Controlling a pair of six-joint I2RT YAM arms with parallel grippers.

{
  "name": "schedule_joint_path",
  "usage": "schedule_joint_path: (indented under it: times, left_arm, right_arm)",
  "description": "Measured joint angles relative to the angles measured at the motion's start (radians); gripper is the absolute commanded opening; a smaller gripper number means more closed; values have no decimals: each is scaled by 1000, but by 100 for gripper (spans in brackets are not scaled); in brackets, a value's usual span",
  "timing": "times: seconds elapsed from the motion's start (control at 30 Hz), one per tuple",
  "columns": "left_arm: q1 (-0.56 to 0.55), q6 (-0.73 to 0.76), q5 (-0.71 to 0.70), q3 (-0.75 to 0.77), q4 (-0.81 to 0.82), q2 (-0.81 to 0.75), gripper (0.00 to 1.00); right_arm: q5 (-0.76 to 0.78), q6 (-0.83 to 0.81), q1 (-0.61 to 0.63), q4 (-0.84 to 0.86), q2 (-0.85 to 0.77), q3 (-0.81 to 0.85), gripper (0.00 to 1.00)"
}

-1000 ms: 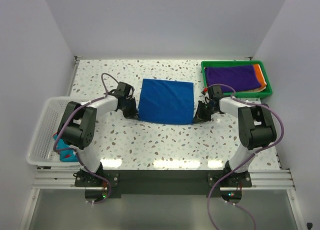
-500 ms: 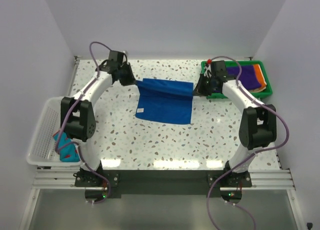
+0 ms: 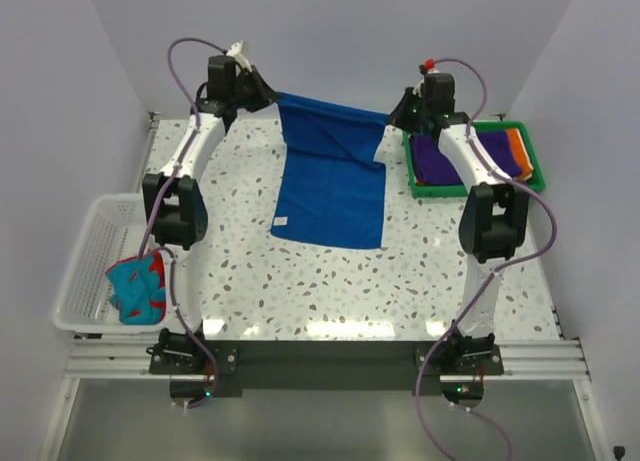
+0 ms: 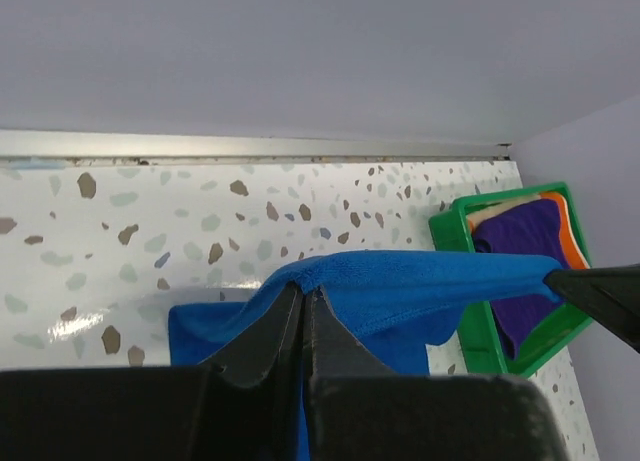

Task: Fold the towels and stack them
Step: Fold the towel

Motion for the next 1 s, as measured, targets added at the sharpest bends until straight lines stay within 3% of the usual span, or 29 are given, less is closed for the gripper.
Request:
schedule_joint_path:
  times: [0.23, 0.5, 0.67, 1.0]
  left_arm:
    - [5, 0, 61, -51, 208, 6, 1]
    - [17, -16, 106, -72, 264, 6, 1]
    - [19, -9, 130, -155, 174, -10, 3]
    - [18, 45, 147, -406, -83, -169, 4]
  right_arm:
    - [27, -36, -8, 116, 8, 15, 0]
    - [17, -80, -11, 97, 8, 81, 0]
    - [0, -86, -11, -16, -11, 32, 0]
    - [-76, -57, -9, -204, -182, -252, 0]
